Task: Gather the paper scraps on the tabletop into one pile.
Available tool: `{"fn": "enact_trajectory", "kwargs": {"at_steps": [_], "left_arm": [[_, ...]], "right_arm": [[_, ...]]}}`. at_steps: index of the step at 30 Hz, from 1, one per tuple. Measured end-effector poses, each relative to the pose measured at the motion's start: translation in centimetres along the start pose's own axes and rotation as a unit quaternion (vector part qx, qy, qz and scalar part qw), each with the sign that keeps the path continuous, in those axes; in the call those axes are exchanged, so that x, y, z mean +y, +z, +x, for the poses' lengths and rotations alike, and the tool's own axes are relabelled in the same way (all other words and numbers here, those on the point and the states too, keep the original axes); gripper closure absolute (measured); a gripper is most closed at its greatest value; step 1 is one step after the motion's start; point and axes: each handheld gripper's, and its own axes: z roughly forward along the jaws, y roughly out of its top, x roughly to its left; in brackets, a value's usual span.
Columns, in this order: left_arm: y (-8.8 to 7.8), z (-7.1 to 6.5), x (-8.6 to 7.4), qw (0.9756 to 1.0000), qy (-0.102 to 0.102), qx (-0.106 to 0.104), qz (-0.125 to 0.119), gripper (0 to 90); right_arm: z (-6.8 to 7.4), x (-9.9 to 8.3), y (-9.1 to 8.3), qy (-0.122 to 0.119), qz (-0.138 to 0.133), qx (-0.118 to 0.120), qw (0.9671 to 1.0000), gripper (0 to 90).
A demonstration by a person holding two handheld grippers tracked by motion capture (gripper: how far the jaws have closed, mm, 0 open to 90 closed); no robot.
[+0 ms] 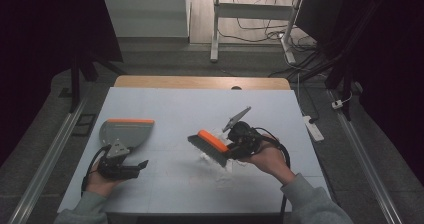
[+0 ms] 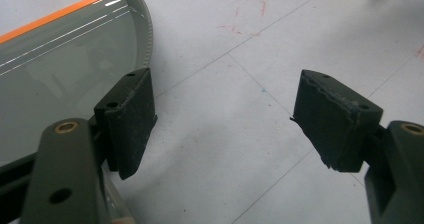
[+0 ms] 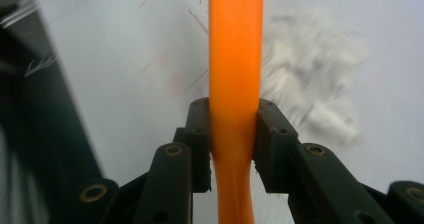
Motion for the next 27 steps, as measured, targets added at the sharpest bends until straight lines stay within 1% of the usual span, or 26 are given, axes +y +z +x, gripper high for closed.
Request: {"fn": "enact_trajectory", "kwargs": {"at_steps": [2,3,4,7,9,10,12,14,15,16,17,18,19,22,24,25,26,27], "left_arm": [[0.0,0.0,0.0,1.0,0.002,0.0,0.001,25.7],[0.0,0.0,0.0,1.0,0.002,0.0,0.001,25.6],[0.0,0.0,0.0,1.0,0.003,-0.001,0.002,25.7],[0.1,-0.1,0.0,1.0,0.004,0.0,0.003,25.7],[0.2,-0.1,0.0,1.0,0.003,0.0,0.004,25.7],[0.2,-0.1,0.0,1.0,0.004,0.001,0.004,25.6],[0.2,-0.2,0.0,1.0,0.004,0.001,0.004,25.7],[0.2,-0.2,0.0,1.0,0.004,0.001,0.004,25.7],[0.2,-0.2,0.0,1.0,0.004,0.001,0.004,25.7],[0.1,-0.1,0.0,1.0,0.003,0.001,0.004,25.7],[0.1,-0.1,0.0,1.0,0.003,0.001,0.004,25.7],[0.1,-0.1,0.0,1.0,0.003,0.0,0.003,25.7],[0.1,-0.1,0.0,1.0,0.002,0.0,0.002,25.7],[0.1,0.0,0.0,1.0,0.003,-0.001,0.003,25.7],[0.2,0.0,0.0,1.0,0.003,-0.001,0.004,25.7],[0.2,0.0,0.0,1.0,0.003,-0.001,0.004,25.7],[0.2,0.0,0.0,1.0,0.003,-0.001,0.004,25.7],[0.2,0.0,0.0,1.0,0.003,0.0,0.004,25.7]], "right_arm": [[0.4,-0.8,0.1,-0.01,0.014,0.013,0.9998,70.4],[0.8,-1.4,0.3,-0.021,0.025,0.022,0.9992,70.4],[1.1,-1.7,0.3,-0.023,0.033,0.027,0.9988,70.4],[2.4,-2.8,0.8,-0.046,0.058,0.042,0.9963,70.4],[3.4,-3.3,1.3,-0.068,0.082,0.049,0.9931,70.4],[3.7,-3.4,1.5,-0.075,0.088,0.051,0.9919,70.4],[4.3,-3.4,2.2,-0.097,0.107,0.057,0.9879,70.4],[4.7,-3.1,2.8,-0.121,0.121,0.052,0.9839,70.4],[4.9,-2.9,3.1,-0.121,0.125,0.04,0.9839,70.4],[4.9,-2.8,3.2,-0.128,0.123,0.029,0.9837,70.4],[4.7,-2.4,3.5,-0.133,0.125,0.027,0.9828,70.4],[4.5,-2.2,3.7,-0.132,0.126,0.03,0.9827,70.4],[4.3,-2.0,3.7,-0.136,0.126,0.026,0.9823,70.4],[3.1,-1.3,4.1,-0.132,0.128,0.022,0.9826,70.4],[2.2,-0.9,4.2,-0.13,0.127,0.015,0.9832,70.3],[1.7,-0.7,4.2,-0.126,0.125,0.006,0.9842,70.4],[1.3,-0.5,4.2,-0.127,0.122,-0.002,0.9844,70.4],[0.8,-0.3,4.1,-0.121,0.117,-0.019,0.9856,70.4]]}}
